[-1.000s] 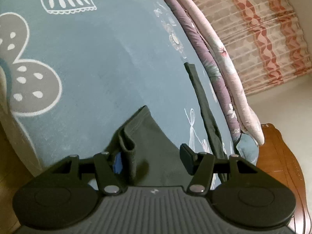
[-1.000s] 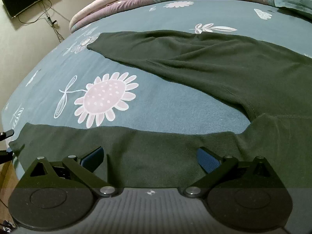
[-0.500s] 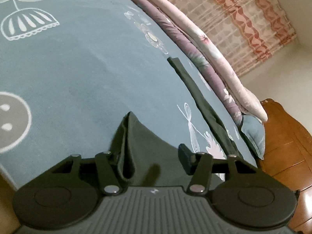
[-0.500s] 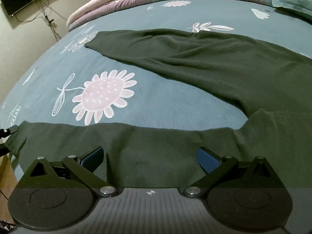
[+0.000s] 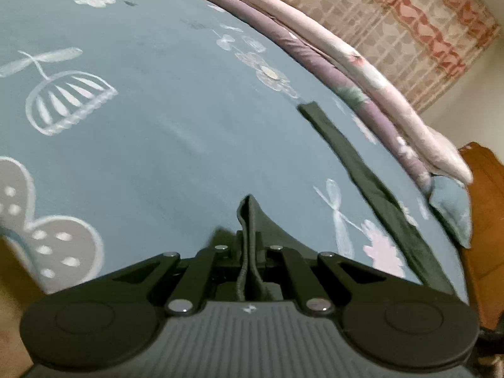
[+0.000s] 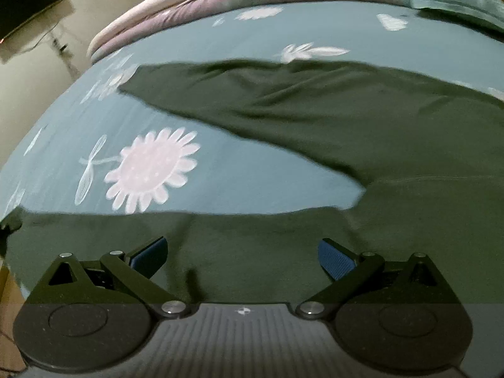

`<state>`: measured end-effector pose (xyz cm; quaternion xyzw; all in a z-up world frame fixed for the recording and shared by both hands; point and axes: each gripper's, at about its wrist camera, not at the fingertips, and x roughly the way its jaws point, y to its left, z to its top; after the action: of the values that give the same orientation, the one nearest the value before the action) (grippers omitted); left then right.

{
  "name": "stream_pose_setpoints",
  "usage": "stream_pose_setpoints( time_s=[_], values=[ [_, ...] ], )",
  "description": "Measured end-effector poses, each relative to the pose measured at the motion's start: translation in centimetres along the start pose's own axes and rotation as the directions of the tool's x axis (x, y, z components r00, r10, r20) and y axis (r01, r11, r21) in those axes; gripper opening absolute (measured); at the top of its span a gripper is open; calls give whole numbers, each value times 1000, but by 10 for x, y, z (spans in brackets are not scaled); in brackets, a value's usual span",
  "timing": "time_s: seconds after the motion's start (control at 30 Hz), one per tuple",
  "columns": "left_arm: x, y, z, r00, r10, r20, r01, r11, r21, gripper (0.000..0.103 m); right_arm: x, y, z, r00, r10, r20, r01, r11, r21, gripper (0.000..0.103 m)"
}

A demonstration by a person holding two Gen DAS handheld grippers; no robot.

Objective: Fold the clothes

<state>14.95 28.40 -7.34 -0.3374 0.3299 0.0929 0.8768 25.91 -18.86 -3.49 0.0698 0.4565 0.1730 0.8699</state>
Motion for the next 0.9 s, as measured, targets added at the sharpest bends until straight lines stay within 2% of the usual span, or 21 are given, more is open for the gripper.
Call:
stream_pose_setpoints(
  time_s=[0.2,0.33,0.47,0.53,0.57,0.6,0.7,0.77,0.83,0.9],
  values=[
    [-5,17,6,998,56,1,-56,998,-33,2,-27,-27,3,996,-77,53,75,996,44,103],
    [13,20,6,994,77,-71,-80,996,-36,4,-38,-44,0,991,-118,66,112,990,83,103],
    [-2,26,6,992,119,-40,-121,991,-65,5,-47,-56,-8,988,-140,72,132,985,110,103],
    [-17,24,8,984,179,-9,-180,983,-47,4,-51,-60,-12,987,-143,70,135,985,107,103],
    [-24,21,11,983,182,3,-182,983,-31,5,-51,-59,-14,988,-140,68,134,987,94,103],
    [-27,12,11,986,165,3,-165,986,2,7,-50,-56,-16,989,-132,65,128,990,65,103],
    [-28,-21,9,995,96,-20,-93,988,121,20,-45,-45,-23,992,-108,57,109,994,-20,103],
    [-15,-51,-3,997,32,-74,-15,978,210,30,-42,-37,-28,994,-92,51,96,992,-77,103],
    [6,-85,-21,989,-27,-148,73,948,309,32,-40,-30,-33,996,-77,43,82,988,-133,103],
    [27,-117,-44,976,-48,-213,136,897,421,33,-37,-22,-37,997,-62,35,68,980,-189,103]
  ],
)
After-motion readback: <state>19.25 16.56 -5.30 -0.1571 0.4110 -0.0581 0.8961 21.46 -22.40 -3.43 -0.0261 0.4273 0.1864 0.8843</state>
